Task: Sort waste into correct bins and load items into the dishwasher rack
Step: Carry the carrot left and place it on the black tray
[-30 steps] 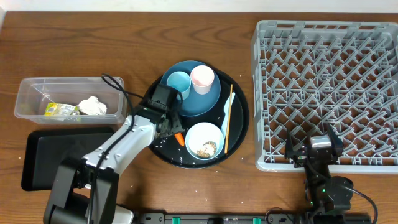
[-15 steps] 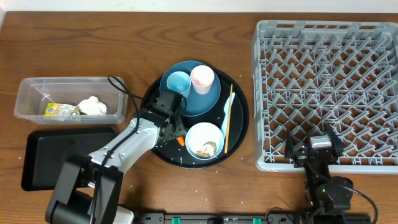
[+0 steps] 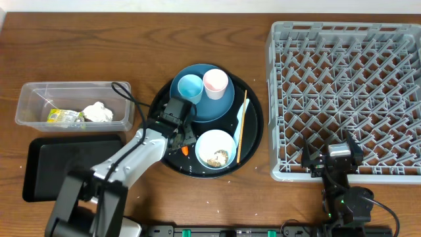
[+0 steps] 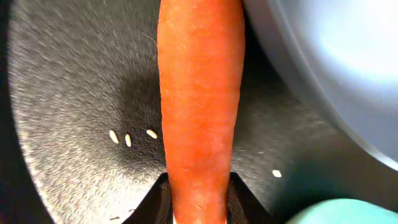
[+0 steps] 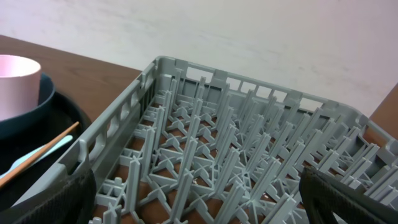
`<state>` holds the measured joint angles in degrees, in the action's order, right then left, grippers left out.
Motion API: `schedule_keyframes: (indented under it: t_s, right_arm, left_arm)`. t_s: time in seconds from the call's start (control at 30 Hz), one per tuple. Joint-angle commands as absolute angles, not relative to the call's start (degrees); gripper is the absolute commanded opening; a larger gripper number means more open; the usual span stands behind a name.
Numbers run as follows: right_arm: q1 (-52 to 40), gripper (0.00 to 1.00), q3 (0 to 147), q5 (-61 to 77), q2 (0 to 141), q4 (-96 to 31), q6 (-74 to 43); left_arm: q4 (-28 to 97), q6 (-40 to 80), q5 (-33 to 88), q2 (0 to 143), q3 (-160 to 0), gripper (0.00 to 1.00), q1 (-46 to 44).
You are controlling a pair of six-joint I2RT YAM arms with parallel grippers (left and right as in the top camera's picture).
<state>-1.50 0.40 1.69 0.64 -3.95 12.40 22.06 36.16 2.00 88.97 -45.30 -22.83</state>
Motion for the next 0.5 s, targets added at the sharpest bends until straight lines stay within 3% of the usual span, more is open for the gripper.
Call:
schedule_keyframes:
  t_s: [0.0,0.33,0.47]
  right_arm:
    - [-1.1,0.99,0.3,1.5,0.4,-4.1,12.7]
    - [-1.1,0.99,0.3,1.5,0.4,-4.1,12.7]
    - [-1.1,0.99,0.3,1.5,0.4,-4.1,12.7]
  left_arm:
    - [22.2,35.4,-1.2,83.1,-45.8,0.06,-22.7]
    - [30.2,35.9,-1.3,68.3,-45.8,0.06,-18.4]
    - [35.9,36.9,-8.8,63.4,-45.8,0.06,-14.2]
